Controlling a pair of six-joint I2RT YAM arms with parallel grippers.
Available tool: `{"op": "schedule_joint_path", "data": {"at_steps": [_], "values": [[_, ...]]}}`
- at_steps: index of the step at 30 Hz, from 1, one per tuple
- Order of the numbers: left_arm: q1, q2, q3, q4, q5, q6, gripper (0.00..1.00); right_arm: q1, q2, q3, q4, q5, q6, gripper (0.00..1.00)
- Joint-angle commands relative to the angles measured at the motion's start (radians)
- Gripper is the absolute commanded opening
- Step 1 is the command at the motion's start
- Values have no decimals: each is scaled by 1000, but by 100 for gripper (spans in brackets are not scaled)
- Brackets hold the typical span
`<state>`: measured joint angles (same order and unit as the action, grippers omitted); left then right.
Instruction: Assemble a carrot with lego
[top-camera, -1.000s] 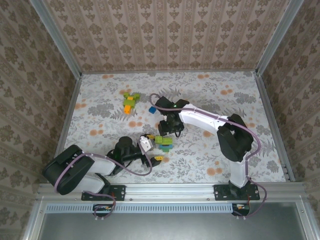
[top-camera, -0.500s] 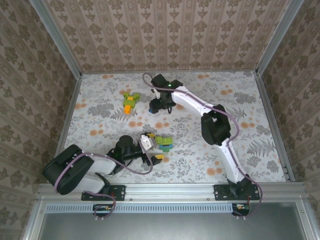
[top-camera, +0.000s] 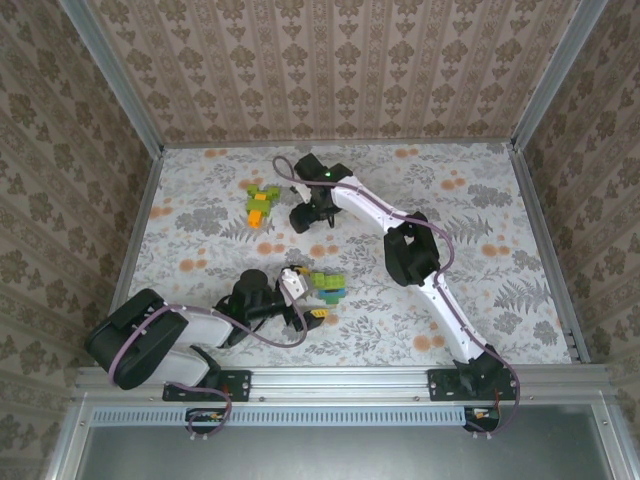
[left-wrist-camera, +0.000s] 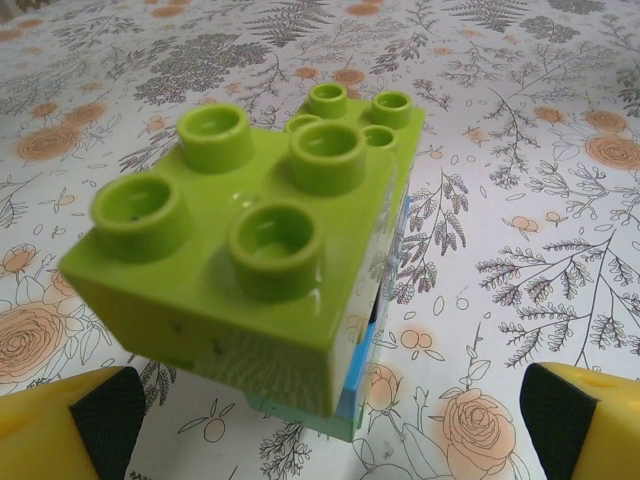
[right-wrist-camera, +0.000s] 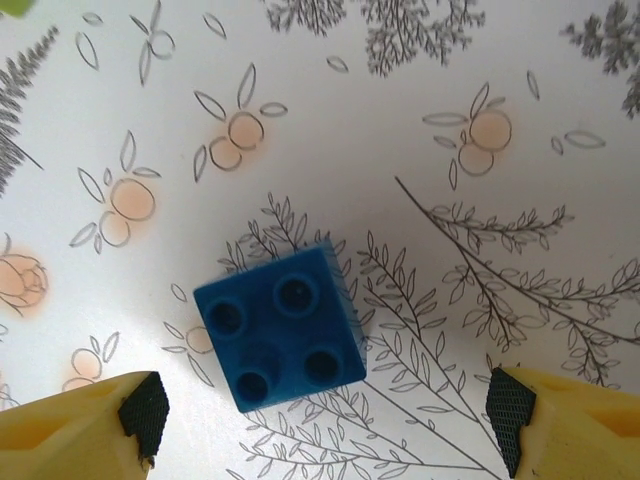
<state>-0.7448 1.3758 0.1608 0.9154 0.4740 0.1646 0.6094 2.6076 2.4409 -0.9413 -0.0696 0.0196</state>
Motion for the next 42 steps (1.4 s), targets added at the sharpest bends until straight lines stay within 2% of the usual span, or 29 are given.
{"op": "schedule_joint_path", "data": {"at_steps": [1,16,21,22,23,29,34,42], "values": [[6,12,19,0,3,0,100,-2,49,54,12,-43,-28,86],[6,25,23,6,1,4,100,-2,126,123,75,-80,-10,75],[6,32,25,8,0,6,100,-1,143,146,49,-63,-11,62],[6,33,25,10,1,8,100,-2,143,147,46,-56,-13,54],[6,34,25,11,0,8,100,-2,143,147,43,-52,-14,51],[6,35,25,11,1,8,100,-3,136,143,6,-8,-20,45],[7,42,28,14,2,9,100,-3,104,120,-2,11,-5,39],[9,39,26,13,7,6,100,-30,-64,-75,45,93,64,36]]}}
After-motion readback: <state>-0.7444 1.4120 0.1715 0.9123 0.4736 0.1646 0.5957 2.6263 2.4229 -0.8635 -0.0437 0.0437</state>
